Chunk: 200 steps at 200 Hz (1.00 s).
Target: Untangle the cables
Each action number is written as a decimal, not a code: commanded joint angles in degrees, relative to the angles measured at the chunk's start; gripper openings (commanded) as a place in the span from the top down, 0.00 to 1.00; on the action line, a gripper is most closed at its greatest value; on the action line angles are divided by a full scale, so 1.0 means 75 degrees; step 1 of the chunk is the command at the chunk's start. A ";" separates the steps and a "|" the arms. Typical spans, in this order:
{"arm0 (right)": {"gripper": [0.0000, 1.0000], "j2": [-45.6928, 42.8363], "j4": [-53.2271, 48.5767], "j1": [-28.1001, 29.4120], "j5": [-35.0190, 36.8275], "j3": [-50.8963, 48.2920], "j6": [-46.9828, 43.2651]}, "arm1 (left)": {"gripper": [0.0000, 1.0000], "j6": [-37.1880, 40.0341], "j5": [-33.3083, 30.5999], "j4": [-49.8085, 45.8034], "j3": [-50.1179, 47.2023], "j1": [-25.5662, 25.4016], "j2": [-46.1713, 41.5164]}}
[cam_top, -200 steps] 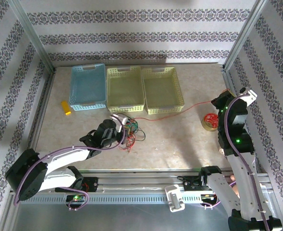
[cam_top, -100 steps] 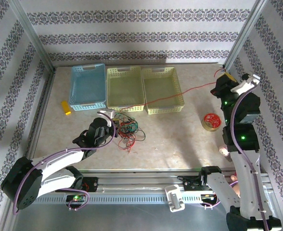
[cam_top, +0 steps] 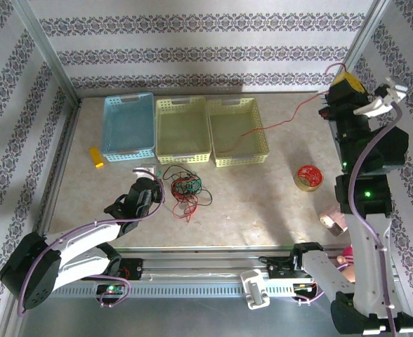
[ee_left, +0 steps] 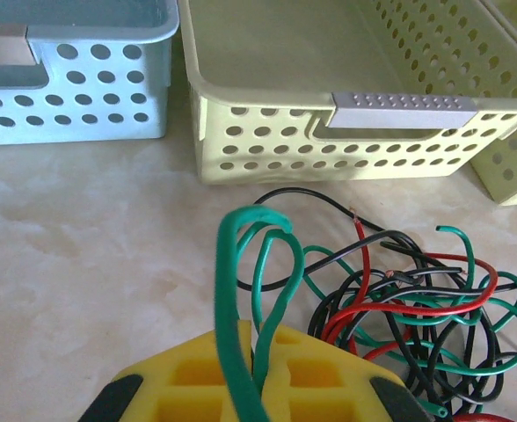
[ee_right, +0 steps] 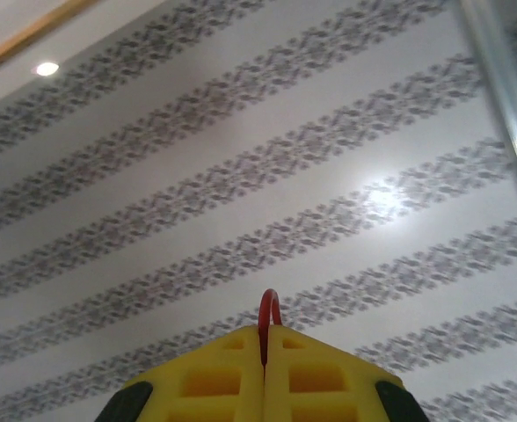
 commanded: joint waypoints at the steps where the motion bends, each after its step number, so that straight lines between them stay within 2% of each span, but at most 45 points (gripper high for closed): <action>1: 1.00 0.0602 0.0602 -0.0018 -0.1475 0.0347 0.0673 | 1.00 0.0058 -0.0043 -0.0148 0.0159 0.0089 -0.0128; 21: 1.00 0.1110 0.0665 0.0073 -0.1861 0.0702 0.0798 | 1.00 0.0114 0.0133 -0.0097 0.0316 0.0082 -0.0092; 77: 1.00 0.2383 -0.0282 0.0464 -0.1447 0.2131 0.0046 | 1.00 0.0183 0.0477 0.0001 0.0854 -0.0118 0.0333; 112: 1.00 0.3290 -0.0495 0.1036 -0.0978 0.2608 -0.0416 | 1.00 0.0175 0.0569 0.0237 0.1009 -0.0255 0.0646; 137: 1.00 0.3908 -0.0640 0.1613 -0.0039 0.2673 -0.1201 | 1.00 0.0040 0.0595 0.0426 0.1012 -0.0350 0.0869; 163: 1.00 0.4494 -0.0922 0.2377 0.1772 0.2480 -0.2181 | 1.00 -0.0037 0.0596 0.0515 0.1035 -0.0455 0.1020; 177: 1.00 0.4809 -0.1067 0.2566 0.2334 0.2307 -0.2272 | 1.00 -0.0068 0.0584 0.0517 0.1044 -0.0480 0.1080; 200: 1.00 0.5446 -0.1676 0.2570 0.2661 0.2190 -0.1880 | 1.00 -0.0081 0.0607 0.0517 0.1068 -0.0497 0.1136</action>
